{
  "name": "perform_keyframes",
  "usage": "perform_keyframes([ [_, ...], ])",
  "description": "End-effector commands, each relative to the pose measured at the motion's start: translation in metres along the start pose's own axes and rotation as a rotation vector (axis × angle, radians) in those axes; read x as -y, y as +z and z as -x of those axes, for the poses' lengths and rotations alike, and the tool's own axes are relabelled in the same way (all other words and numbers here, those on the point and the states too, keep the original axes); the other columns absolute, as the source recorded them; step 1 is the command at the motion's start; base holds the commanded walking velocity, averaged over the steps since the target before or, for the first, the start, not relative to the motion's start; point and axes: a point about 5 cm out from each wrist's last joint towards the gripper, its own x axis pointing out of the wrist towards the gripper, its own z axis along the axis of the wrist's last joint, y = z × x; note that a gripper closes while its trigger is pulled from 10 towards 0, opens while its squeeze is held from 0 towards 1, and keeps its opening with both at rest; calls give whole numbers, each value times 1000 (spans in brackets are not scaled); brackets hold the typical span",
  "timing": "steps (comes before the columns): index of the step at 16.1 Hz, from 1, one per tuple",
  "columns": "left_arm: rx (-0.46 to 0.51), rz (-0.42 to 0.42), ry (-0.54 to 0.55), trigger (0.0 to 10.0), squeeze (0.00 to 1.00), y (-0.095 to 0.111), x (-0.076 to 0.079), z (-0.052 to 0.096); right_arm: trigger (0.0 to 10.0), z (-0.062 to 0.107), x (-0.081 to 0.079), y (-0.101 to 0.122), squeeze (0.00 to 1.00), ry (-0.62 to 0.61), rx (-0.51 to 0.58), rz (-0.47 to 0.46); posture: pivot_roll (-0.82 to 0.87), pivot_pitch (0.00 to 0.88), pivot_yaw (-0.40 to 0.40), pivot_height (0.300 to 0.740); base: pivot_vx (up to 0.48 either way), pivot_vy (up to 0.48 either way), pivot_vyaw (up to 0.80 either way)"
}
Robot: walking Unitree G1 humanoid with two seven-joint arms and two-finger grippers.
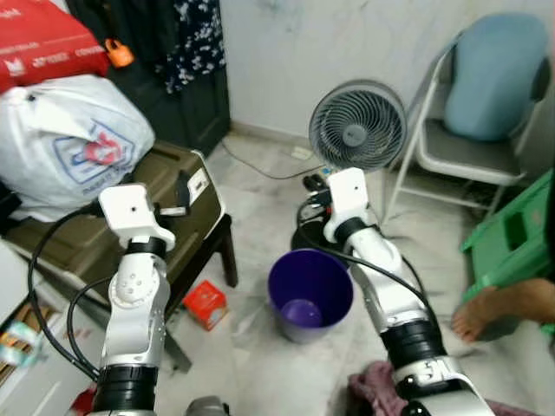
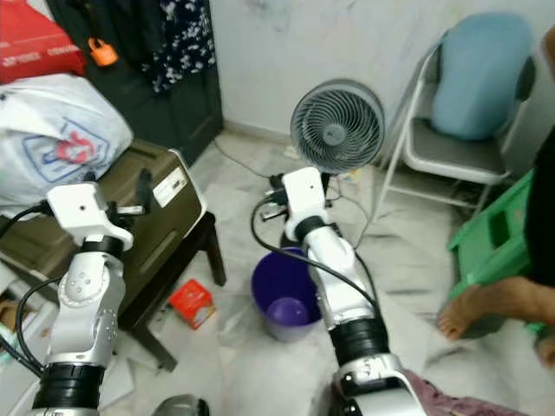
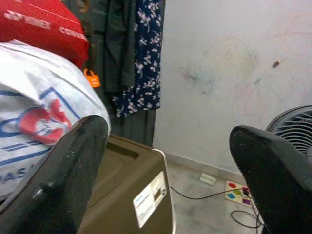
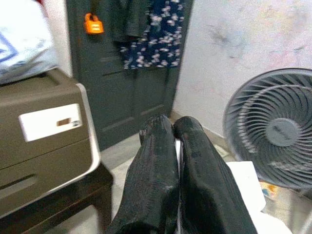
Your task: Clean up the room
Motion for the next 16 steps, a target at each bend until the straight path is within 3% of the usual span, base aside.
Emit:
perform_keyframes([
  [1,17,-6,-4,10000,0,4,-2,-1,10000,-3,-4,5,0,10,18,1,49,2,-9,740,345,0,0],
  [11,13,-14,-7,10000,0,3,-3,0,10000,-3,-6,5,0,17,24,0,55,0,-9,740,317,0,0],
  [16,-16,-28,56,10000,0,-1,-8,-1,10000,-4,-7,5,0,21,24,-1,58,0,-9,740,0,0,0],
])
